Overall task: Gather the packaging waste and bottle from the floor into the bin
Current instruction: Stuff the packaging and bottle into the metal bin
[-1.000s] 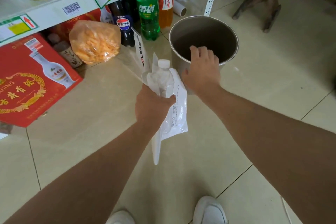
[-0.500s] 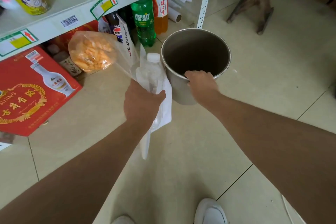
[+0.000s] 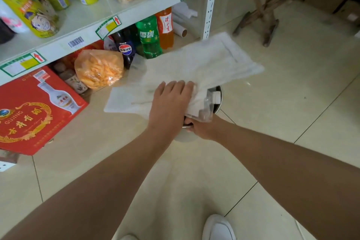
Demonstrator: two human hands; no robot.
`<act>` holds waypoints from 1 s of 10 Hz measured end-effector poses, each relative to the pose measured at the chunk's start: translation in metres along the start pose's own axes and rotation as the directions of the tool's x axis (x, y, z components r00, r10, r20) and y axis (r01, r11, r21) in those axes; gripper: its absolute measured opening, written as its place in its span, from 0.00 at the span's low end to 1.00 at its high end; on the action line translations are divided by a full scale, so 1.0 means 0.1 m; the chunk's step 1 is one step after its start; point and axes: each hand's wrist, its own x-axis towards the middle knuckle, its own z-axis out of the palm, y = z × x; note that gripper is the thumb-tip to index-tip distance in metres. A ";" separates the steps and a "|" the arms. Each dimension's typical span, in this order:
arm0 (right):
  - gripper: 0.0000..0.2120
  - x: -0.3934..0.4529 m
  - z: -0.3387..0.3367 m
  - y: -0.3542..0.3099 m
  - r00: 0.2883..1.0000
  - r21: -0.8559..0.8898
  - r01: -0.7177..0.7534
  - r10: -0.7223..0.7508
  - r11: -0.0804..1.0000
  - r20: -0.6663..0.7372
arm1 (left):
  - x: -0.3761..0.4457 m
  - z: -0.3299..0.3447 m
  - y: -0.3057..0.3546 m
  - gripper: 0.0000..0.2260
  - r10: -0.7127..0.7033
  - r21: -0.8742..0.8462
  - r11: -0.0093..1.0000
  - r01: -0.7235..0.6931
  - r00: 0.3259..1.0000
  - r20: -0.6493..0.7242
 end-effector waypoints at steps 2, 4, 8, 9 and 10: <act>0.14 -0.18 -0.07 0.08 0.985 -0.179 0.129 -0.105 0.975 0.137 | 0.12 0.12 0.00 0.29 0.071 -0.138 0.990 -0.037 0.966 0.248; 0.13 -0.24 -0.10 -0.05 0.991 -0.118 0.063 -0.048 0.991 0.126 | 0.01 0.50 -0.07 0.22 -0.059 -0.287 0.938 0.197 0.903 0.425; 0.07 -0.33 -0.06 -0.07 0.978 -0.080 0.194 -0.186 0.978 0.094 | -0.03 0.81 -0.14 0.14 -0.056 -0.083 0.974 0.209 0.584 0.810; 0.08 -0.35 -0.08 -0.09 0.973 -0.076 0.217 -0.210 0.973 0.093 | -0.01 0.96 -0.15 0.18 -0.039 -0.100 0.961 0.257 0.487 0.873; 0.09 -0.41 -0.12 -0.13 0.976 -0.082 0.192 -0.181 0.978 0.118 | -0.03 1.11 -0.22 0.20 -0.158 0.006 0.928 0.372 0.379 0.912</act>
